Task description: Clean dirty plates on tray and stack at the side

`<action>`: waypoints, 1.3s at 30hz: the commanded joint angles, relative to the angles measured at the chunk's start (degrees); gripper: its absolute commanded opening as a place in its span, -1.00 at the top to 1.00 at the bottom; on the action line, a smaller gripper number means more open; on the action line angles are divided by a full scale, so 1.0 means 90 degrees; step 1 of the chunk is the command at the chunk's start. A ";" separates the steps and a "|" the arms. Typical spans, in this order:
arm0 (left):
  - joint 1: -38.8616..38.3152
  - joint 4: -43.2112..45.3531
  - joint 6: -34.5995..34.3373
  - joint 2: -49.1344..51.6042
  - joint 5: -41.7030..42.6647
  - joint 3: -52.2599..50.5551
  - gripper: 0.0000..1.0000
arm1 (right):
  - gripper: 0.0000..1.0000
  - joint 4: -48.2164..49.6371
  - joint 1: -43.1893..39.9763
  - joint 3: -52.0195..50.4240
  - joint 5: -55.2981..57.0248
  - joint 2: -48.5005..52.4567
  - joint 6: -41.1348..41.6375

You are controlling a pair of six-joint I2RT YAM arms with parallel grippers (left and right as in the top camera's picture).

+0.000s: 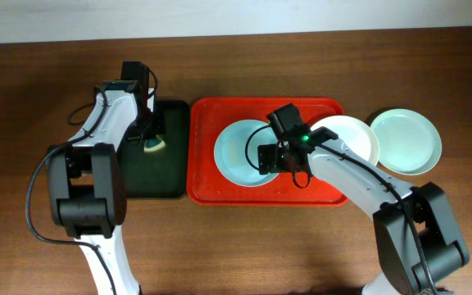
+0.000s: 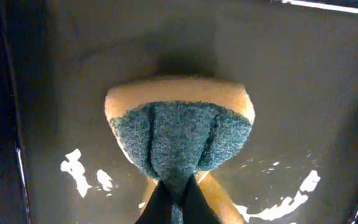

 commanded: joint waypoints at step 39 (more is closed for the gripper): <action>-0.0474 -0.0937 0.0012 -0.1049 0.0131 -0.0138 1.00 | 0.59 0.1120 -0.0423 -0.0068 0.0070 0.0427 -0.0015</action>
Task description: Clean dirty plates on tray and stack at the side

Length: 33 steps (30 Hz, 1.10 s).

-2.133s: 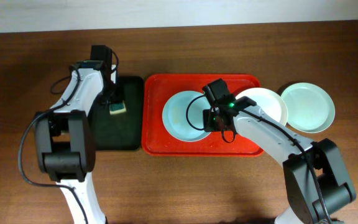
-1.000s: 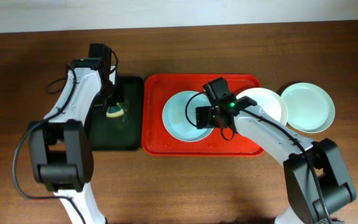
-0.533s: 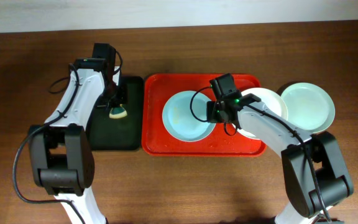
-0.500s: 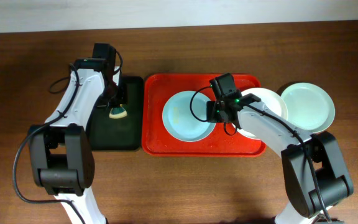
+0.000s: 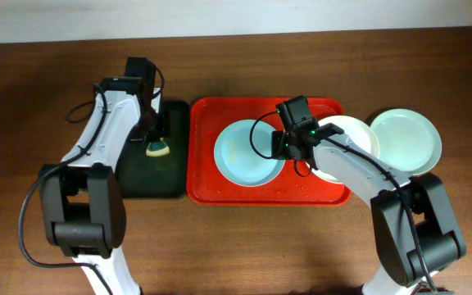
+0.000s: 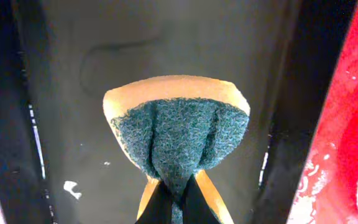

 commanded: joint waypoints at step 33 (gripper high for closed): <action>-0.0121 0.0007 0.0714 -0.0102 -0.0017 -0.0036 1.00 | 0.92 -0.0316 0.0007 -0.0100 -0.0743 0.0304 0.0386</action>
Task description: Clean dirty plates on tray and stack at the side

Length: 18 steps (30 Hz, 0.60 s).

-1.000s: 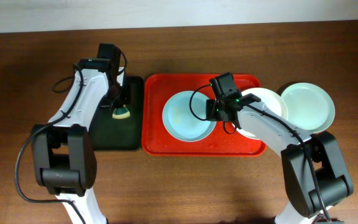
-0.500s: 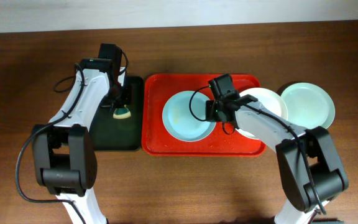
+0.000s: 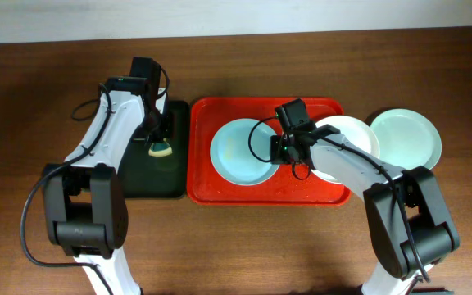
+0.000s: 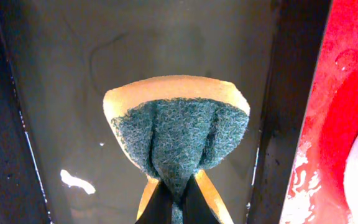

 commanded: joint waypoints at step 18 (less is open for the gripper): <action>-0.0027 0.0993 0.0520 -0.0100 -0.0017 -0.1345 1.00 | 0.92 -0.1345 0.0019 -0.0041 -0.0933 -0.0061 0.0189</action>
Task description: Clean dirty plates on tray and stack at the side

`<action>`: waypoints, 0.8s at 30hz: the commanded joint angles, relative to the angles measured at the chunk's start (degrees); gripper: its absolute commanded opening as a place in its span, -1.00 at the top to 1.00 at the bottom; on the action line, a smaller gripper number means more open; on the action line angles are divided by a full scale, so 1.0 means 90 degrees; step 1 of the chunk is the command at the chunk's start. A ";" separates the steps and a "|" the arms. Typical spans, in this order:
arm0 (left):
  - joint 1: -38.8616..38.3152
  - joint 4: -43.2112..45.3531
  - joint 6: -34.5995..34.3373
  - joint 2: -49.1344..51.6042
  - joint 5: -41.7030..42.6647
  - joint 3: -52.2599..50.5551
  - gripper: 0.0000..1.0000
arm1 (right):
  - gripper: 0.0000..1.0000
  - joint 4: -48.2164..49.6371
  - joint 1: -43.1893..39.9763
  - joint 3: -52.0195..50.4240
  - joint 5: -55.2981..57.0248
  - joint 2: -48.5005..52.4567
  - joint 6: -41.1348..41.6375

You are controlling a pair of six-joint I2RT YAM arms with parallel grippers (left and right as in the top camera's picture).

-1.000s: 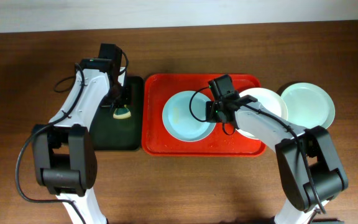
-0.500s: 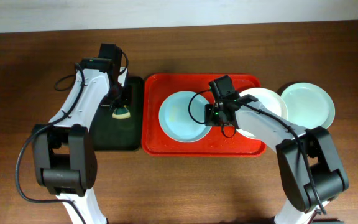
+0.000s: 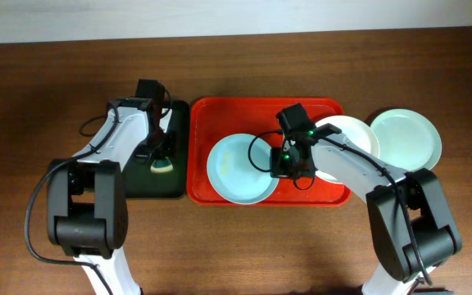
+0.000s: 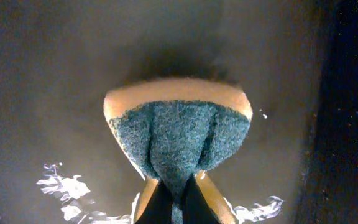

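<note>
My left gripper (image 4: 178,200) is shut on a yellow sponge with a green scouring face (image 4: 178,134), which it holds low over the wet floor of the black basin (image 3: 142,187). From overhead the sponge (image 3: 161,168) is in the basin's near right part. A light-blue plate (image 3: 234,168) lies at the front of the red tray (image 3: 207,111). My right gripper (image 3: 279,162) is at the plate's right rim and looks shut on it. A white plate (image 3: 355,135) rests at the tray's right end, partly under the right arm.
A pale green plate (image 3: 406,141) sits on the wooden table right of the tray. The basin stands right against the tray's left side. Glints of water show around the sponge in the left wrist view.
My left gripper has carried the sponge from the basin's tray-side edge nearer the front and down to the water. The light-blue plate and my right gripper have shifted toward the tray's front left.
The sponge was first held over the basin's water, then beside the basin's right wall with the red tray in sight, and is now back over the water. Meanwhile my right gripper went from over the plate to its right rim, and the plate has moved front-left.
</note>
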 commanded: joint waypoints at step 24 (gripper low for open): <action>0.0141 0.0270 0.0214 -0.0296 0.0027 -0.0083 1.00 | 0.46 -0.0503 0.0418 0.0410 0.1749 -0.0250 0.0432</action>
